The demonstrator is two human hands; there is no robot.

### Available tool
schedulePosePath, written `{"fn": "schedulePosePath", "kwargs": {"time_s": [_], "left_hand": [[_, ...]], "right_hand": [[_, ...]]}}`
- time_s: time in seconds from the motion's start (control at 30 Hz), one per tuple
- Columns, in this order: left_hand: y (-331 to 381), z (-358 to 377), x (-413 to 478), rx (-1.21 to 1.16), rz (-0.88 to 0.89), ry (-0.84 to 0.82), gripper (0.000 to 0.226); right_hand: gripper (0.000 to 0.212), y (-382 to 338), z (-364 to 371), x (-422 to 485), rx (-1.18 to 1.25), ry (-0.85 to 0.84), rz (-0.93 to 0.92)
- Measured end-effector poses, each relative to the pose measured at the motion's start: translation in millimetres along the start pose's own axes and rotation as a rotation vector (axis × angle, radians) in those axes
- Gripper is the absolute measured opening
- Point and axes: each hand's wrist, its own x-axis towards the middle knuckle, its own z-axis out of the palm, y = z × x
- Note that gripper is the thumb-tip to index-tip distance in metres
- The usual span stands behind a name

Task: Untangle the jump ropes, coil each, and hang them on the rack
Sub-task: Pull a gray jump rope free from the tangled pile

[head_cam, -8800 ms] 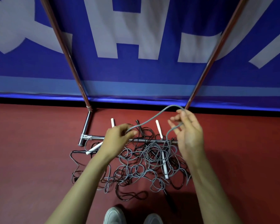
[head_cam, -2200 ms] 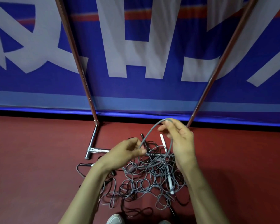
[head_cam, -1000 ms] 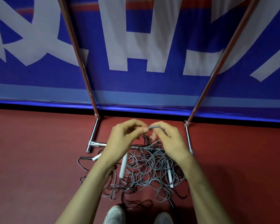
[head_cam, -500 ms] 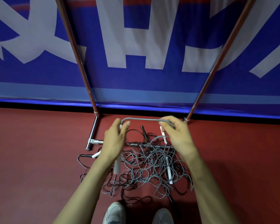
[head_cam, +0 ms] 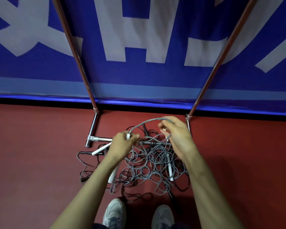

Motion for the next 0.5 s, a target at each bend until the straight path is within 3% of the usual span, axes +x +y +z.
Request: {"fn": "schedulePosePath", "kwargs": {"time_s": [0.13, 0.23, 0.33, 0.5], "left_hand": [[-23.2, 4.5, 26.0, 0.095, -0.111, 0.027, 0.019], [-41.2, 9.9, 57.7, -0.050, -0.218, 0.026, 0.019], [-65.5, 17.0, 85.6, -0.143, -0.280, 0.052, 0.014], [-125.0, 36.5, 117.5, -0.107, -0.376, 0.068, 0.023]], "right_hand": [[0.014, 37.0, -9.7, 34.6, -0.305, 0.069, 0.027], [0.015, 80.5, -19.0, 74.9, -0.540, 0.094, 0.122], [0.020, 125.7, -24.5, 105.1, -0.567, 0.091, 0.230], [0.023, 185.6, -18.2, 131.9, -0.645, -0.144, 0.379]]}}
